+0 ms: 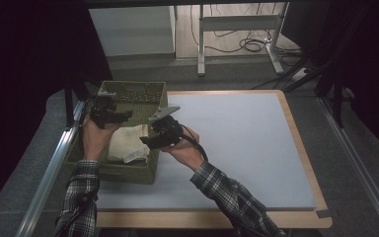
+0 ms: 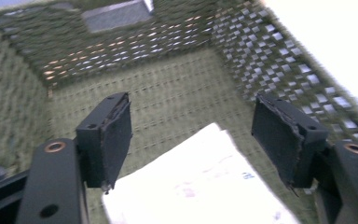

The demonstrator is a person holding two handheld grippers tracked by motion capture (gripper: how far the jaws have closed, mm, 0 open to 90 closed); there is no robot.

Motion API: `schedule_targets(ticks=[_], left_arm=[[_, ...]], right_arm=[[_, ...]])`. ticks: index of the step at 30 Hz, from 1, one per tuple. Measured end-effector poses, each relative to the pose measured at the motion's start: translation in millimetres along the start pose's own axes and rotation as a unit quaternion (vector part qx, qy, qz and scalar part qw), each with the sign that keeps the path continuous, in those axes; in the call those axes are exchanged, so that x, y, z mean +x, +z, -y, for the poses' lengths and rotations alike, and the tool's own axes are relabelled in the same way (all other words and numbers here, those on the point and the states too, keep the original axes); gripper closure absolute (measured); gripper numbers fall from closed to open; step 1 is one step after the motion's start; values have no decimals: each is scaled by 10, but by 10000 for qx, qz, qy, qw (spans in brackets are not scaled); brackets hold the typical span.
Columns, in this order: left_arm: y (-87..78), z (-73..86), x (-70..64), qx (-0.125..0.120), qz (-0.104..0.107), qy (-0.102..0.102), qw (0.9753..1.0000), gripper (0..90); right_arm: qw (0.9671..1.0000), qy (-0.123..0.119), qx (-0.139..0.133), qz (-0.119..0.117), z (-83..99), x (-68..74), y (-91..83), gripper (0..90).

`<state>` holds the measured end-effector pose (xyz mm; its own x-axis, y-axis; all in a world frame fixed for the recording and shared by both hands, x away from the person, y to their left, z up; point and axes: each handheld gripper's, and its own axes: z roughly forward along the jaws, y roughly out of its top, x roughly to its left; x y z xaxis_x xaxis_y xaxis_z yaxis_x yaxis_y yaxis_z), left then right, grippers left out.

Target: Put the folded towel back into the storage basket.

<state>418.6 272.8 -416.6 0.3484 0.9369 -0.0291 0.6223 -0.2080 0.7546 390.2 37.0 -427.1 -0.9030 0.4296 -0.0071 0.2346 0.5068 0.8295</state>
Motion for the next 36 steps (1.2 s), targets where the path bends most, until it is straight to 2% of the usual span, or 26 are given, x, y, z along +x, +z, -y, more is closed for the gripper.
schedule_targets(ticks=[8, 14, 19, 21, 25, 28, 32, 36], left_arm=[[-41, 35, -217, -248, 376, -81, 9990, 136], [-92, 65, -465, -341, 646, 53, 9973, 77], [-140, 101, -664, -389, 923, 103, 9949, 44], [-155, 118, -761, -410, 1037, 177, 9936, 31], [-180, 146, -1003, -462, 1133, 382, 9917, 19], [-202, 163, -1234, -585, 1255, 626, 9884, 10], [-203, 177, -1490, -650, 1416, 812, 9844, 3], [-158, 204, -1684, -653, 1463, 956, 9824, 0]], right_arm=[[9998, 179, 33, 8, 191, -129, -225, 266], [9997, 228, 31, 30, 340, -198, -384, 230], [9997, 244, 16, 27, 456, -235, -538, 194], [9997, 257, 14, 24, 507, -247, -607, 185], [9996, 285, -25, 38, 620, -275, -761, 168], [9993, 356, -62, 50, 699, -298, -871, 160], [9992, 368, -63, 133, 827, -334, -1023, 147], [9990, 388, -34, 237, 969, -372, -1166, 140]])
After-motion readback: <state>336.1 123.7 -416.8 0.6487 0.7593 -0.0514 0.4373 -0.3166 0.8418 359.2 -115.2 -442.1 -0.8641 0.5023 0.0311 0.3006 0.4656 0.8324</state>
